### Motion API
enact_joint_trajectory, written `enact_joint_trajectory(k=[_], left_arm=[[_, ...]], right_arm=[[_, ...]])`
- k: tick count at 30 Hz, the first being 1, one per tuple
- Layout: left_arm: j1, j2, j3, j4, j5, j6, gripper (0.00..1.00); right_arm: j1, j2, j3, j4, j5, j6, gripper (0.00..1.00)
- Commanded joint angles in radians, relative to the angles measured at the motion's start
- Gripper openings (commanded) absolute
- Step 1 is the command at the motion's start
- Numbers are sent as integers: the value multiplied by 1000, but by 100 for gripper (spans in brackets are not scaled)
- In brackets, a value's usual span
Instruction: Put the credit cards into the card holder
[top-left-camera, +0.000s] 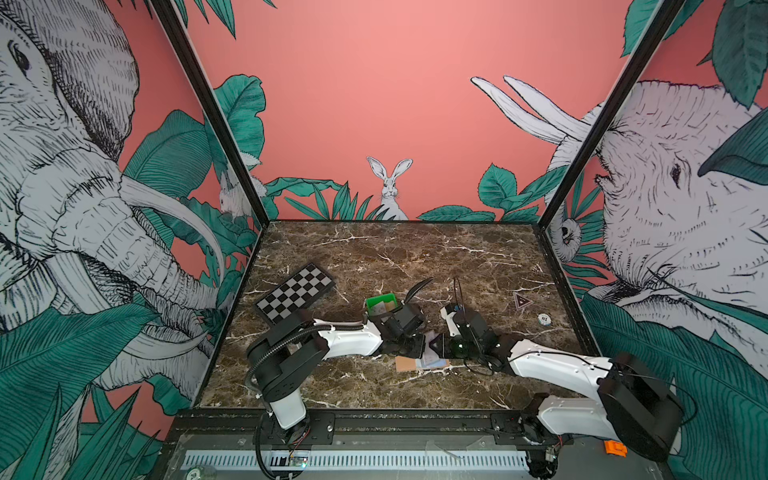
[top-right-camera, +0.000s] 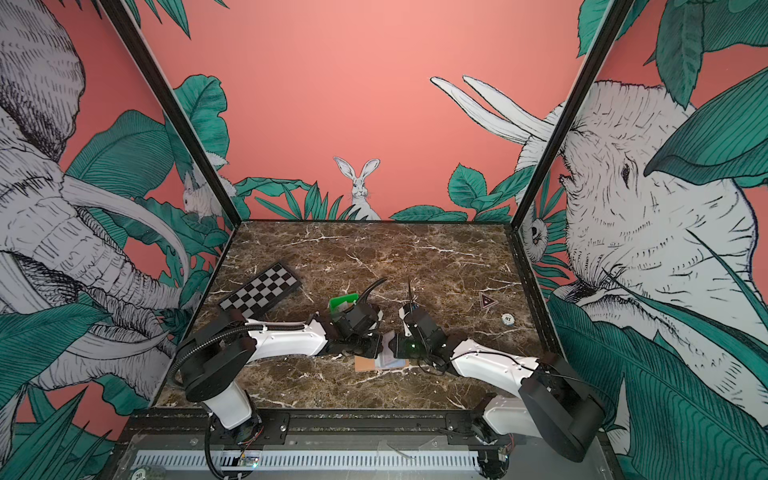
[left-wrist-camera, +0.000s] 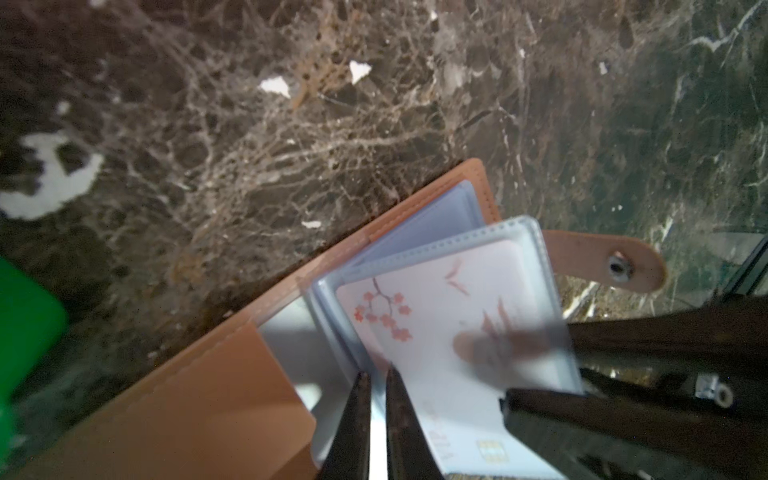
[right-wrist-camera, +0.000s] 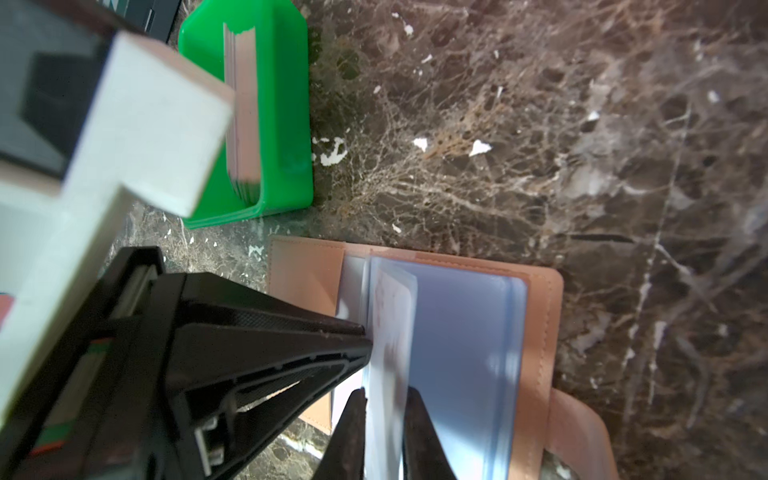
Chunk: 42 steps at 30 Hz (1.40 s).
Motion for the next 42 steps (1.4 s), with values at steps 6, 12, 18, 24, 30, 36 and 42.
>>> enact_joint_trajectory(k=[6, 12, 18, 24, 30, 36, 42], left_arm=[[-4, -33, -32, 61, 43, -26, 13], [-4, -105, -83, 105, 43, -80, 14], [13, -217, -135, 97, 15, -88, 15], [38, -338, -188, 119, 6, -98, 17], [59, -464, -254, 149, -21, -137, 18], [81, -556, -279, 116, -39, -139, 21], [160, -622, -303, 120, 2, -125, 22]], right_arm=[[18, 35, 43, -6, 34, 11, 21], [29, 29, 60, -31, 55, 8, 21], [50, 12, 81, -55, 72, 5, 25], [83, 4, 88, -58, 84, 6, 28], [114, 15, 106, -72, 99, 10, 33], [155, 46, 152, -103, 123, 4, 37], [197, 101, 198, -101, 134, 12, 43]])
